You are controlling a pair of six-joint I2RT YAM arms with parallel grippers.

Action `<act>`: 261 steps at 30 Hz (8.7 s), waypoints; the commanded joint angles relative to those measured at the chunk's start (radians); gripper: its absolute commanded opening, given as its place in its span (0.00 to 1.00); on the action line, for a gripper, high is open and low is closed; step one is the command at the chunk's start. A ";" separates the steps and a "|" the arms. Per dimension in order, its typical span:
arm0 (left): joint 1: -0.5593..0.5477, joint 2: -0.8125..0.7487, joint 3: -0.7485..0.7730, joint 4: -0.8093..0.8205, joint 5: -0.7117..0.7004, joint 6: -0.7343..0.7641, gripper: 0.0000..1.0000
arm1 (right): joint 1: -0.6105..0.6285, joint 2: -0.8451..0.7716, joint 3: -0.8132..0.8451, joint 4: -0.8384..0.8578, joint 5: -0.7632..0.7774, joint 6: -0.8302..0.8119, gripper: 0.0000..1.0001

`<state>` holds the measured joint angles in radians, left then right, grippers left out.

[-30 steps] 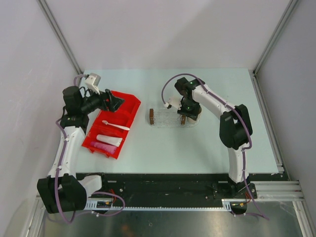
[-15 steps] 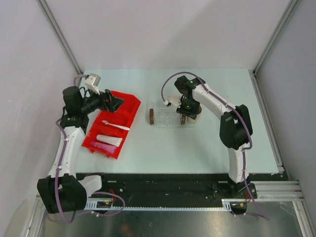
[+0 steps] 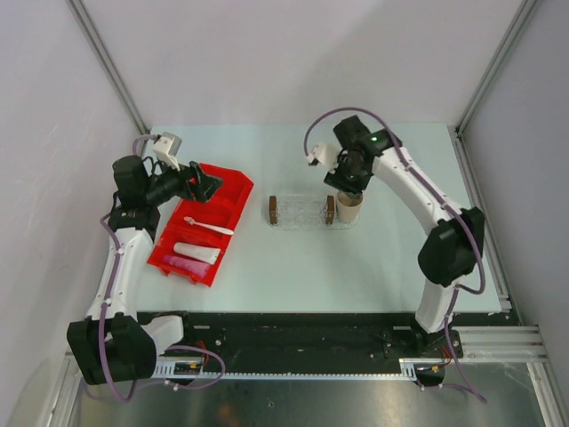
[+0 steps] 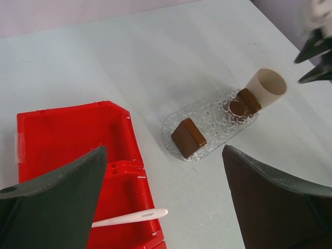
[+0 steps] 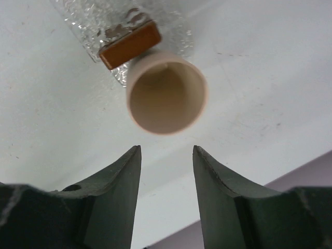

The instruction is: Prepare toiletry sets of a toothbrush and toothpaste on the tray

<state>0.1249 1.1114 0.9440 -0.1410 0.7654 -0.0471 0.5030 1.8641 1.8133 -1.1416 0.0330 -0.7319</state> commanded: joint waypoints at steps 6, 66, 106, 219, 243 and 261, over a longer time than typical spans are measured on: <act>0.010 -0.013 0.056 -0.100 -0.164 0.260 0.98 | -0.069 -0.362 -0.224 0.340 -0.122 0.158 0.57; -0.343 -0.016 -0.229 -0.549 -0.618 0.629 0.86 | -0.083 -0.447 -0.486 0.471 -0.463 0.232 0.60; -0.436 -0.005 -0.303 -0.424 -0.793 0.484 0.56 | -0.090 -0.418 -0.494 0.444 -0.482 0.218 0.59; -0.378 -0.024 -0.321 -0.359 -0.799 0.615 0.81 | -0.089 -0.396 -0.494 0.419 -0.505 0.213 0.60; -0.375 -0.015 -0.370 -0.330 -0.802 0.613 0.44 | -0.095 -0.396 -0.494 0.413 -0.518 0.215 0.60; -0.375 -0.038 -0.364 -0.330 -0.805 0.598 0.00 | -0.096 -0.395 -0.494 0.408 -0.527 0.215 0.60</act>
<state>-0.2565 1.0840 0.5850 -0.4683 -0.0479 0.5571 0.4099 1.4643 1.3224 -0.7296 -0.4767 -0.5091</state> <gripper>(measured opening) 0.012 0.598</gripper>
